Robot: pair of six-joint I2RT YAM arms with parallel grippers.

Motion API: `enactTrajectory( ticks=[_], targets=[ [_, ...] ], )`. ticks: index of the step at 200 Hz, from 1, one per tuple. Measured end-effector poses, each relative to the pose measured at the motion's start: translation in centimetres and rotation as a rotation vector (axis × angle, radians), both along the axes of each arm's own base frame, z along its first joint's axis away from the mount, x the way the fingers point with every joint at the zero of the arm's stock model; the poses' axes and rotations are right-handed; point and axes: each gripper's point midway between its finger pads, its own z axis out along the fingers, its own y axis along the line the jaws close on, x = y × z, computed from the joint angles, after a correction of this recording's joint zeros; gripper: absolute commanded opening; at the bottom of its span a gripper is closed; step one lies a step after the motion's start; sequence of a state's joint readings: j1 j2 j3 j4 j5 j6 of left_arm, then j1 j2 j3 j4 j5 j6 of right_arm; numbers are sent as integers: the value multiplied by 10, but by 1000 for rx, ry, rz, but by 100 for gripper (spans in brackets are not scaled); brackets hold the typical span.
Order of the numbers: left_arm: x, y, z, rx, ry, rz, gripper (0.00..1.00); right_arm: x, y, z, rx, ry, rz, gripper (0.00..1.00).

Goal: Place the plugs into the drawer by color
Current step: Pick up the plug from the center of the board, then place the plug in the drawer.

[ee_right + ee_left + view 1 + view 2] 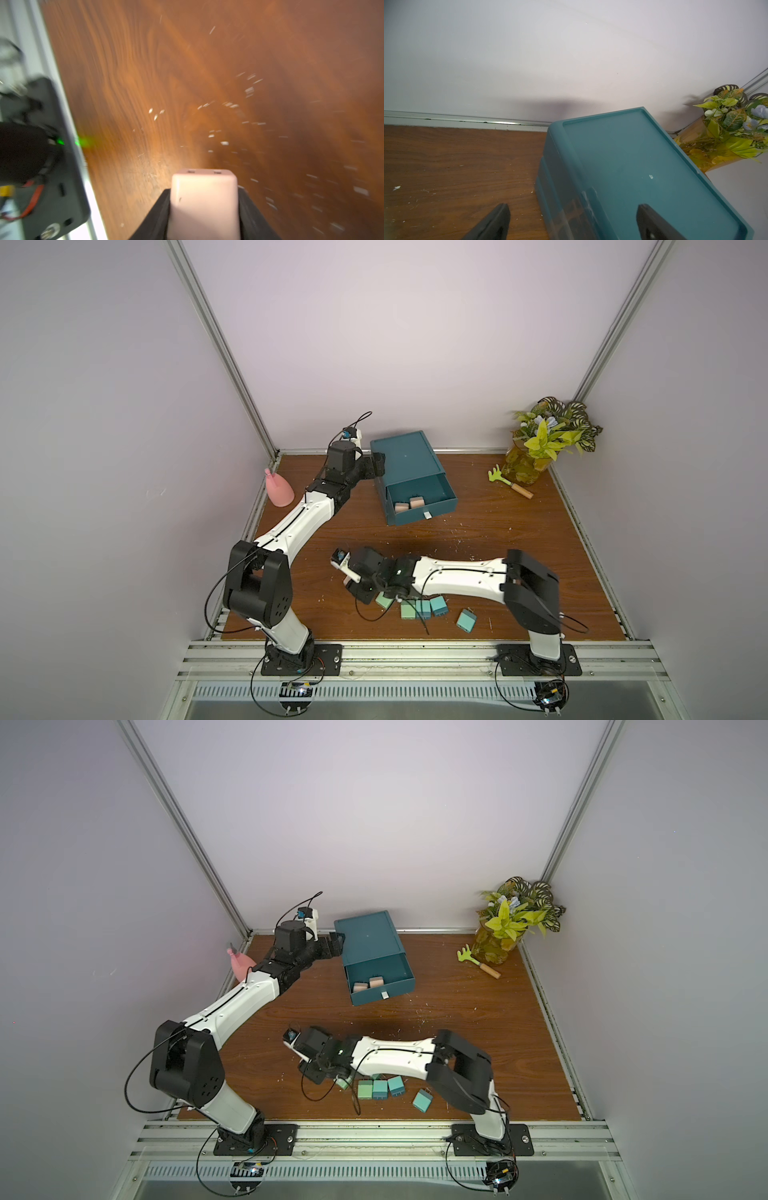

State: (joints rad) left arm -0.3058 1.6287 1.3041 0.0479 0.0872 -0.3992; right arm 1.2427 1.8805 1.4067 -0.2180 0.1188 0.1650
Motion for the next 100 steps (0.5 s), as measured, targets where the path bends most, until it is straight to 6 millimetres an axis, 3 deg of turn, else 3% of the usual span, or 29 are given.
enactTrajectory(
  ticks=[31, 49, 73, 100],
  targets=[
    [1, 2, 0, 1, -1, 3, 91, 67, -67, 106, 135, -142, -211, 43],
    [1, 3, 0, 1, -2, 5, 91, 102, -113, 149, 165, -215, -336, 43],
    [1, 3, 1, -1, -4, 4, 91, 143, -162, 178, 152, -270, -476, 43],
    [2, 2, 1, -4, -5, 2, 91, 182, -188, 179, 104, -267, -570, 43]
  ],
)
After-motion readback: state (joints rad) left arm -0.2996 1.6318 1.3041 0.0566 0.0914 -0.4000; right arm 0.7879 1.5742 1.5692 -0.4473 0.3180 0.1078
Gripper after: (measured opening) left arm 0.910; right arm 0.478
